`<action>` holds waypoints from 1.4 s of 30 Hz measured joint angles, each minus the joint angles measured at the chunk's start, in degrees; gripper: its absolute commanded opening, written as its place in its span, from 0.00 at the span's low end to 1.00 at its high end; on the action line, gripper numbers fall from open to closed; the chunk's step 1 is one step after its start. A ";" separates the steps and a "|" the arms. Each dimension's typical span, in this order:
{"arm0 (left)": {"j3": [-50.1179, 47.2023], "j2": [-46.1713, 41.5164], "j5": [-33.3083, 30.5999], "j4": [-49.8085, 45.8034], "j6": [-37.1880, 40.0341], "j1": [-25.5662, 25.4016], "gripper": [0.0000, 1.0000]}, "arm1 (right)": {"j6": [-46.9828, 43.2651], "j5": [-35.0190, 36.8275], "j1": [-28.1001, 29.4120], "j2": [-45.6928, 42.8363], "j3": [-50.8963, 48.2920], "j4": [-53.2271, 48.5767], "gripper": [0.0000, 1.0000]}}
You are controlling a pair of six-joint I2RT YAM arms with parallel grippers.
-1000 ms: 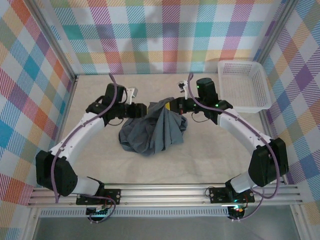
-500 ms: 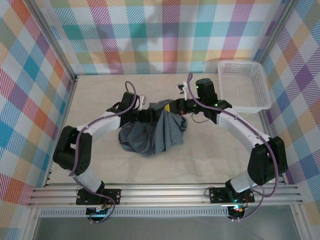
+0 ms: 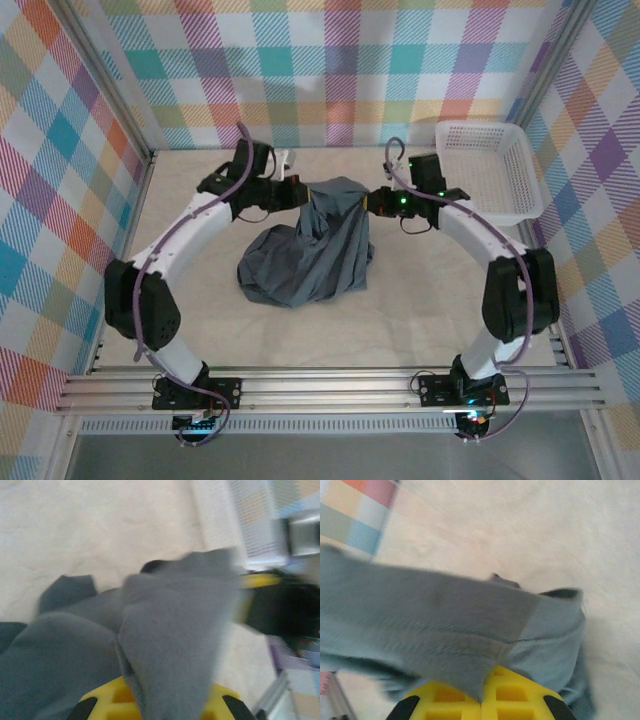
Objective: Fold the inside-out t-shirt
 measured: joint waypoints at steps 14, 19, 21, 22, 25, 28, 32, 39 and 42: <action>8.07 -3.26 -1.03 -17.55 -5.95 -1.42 0.00 | -6.34 18.16 22.88 -24.83 -6.95 3.93 0.52; 10.10 -2.95 -1.42 -18.43 -6.56 -1.42 0.00 | -9.84 23.50 26.32 -17.18 -6.80 9.20 0.82; 10.19 -2.95 -1.42 -18.97 -6.73 -1.42 0.00 | -11.85 26.10 26.34 -12.24 -5.99 9.90 0.67; 10.19 -2.95 -1.42 -19.12 -6.78 -1.42 0.00 | -12.92 27.26 26.34 -9.51 -5.11 9.79 0.49; 10.78 -2.86 -2.43 -20.11 -6.25 -1.42 0.00 | -15.69 27.47 26.29 -4.04 -1.31 7.67 0.01; 11.72 -2.58 -7.43 -21.03 -2.99 -1.20 0.00 | -15.74 22.40 25.94 -4.39 1.25 5.29 0.00; 9.86 -1.40 -14.51 -18.91 2.34 1.68 0.03 | -10.27 3.89 22.43 -9.46 1.57 6.60 0.00; 3.32 -0.76 -14.10 -12.70 6.78 5.03 0.41 | 8.28 -18.45 12.44 -11.39 -2.58 20.96 0.00; -1.84 -4.17 -13.40 -9.51 7.50 5.95 0.45 | 11.85 -21.35 10.43 -11.32 -2.95 21.64 0.02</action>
